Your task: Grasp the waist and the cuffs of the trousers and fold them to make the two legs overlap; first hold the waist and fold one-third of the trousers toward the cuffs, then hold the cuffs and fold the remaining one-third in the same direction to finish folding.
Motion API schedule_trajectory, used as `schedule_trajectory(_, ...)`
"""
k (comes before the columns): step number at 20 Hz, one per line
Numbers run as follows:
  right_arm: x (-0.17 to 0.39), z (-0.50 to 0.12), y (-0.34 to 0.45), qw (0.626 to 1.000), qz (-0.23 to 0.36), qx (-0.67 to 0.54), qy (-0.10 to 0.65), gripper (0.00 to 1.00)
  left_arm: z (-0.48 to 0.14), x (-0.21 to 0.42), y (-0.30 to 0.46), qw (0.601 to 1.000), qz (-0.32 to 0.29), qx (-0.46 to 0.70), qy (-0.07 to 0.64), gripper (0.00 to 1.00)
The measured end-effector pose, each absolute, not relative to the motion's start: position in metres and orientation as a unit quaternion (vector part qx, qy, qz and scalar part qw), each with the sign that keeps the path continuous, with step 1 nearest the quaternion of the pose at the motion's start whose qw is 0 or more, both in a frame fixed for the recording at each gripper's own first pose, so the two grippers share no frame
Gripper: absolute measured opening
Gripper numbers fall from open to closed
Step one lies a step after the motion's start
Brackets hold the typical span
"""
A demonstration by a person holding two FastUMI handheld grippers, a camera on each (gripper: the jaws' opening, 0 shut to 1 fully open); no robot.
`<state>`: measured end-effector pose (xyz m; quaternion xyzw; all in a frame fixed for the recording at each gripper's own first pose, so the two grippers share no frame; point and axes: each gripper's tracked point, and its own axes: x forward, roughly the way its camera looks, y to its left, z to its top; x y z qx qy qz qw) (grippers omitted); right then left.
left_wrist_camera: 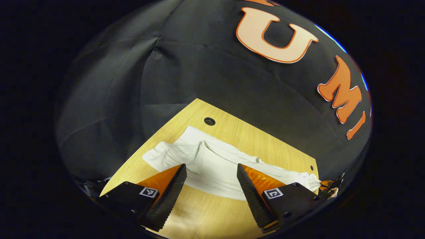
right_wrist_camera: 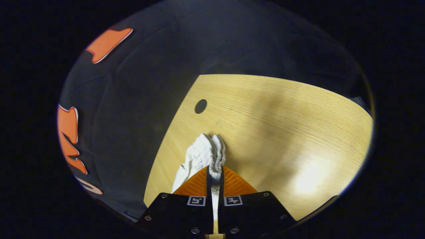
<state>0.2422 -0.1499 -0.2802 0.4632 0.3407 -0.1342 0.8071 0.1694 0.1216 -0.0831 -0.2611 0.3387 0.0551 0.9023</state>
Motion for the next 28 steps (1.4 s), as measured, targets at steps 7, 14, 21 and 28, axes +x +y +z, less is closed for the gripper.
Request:
schedule_trajectory(7,0.232,-0.197,-0.052,0.849,-0.088,0.425,0.302,0.06,-0.082,0.183,0.181,0.904,0.008,-0.276,0.326,0.99)
schedule_trajectory(14,0.241,-0.156,0.082,0.864,-0.014,0.402,0.301,0.06,-0.085,0.185,0.251,0.912,-0.012,-0.267,0.311,0.99)
schedule_trajectory(21,0.232,-0.186,0.159,0.859,0.050,0.368,0.353,0.06,-0.089,0.172,0.300,0.911,-0.007,-0.281,0.302,0.99)
schedule_trajectory(28,0.245,-0.170,0.154,0.861,0.072,0.270,0.425,0.06,-0.096,0.158,0.332,0.911,0.009,-0.283,0.300,0.99)
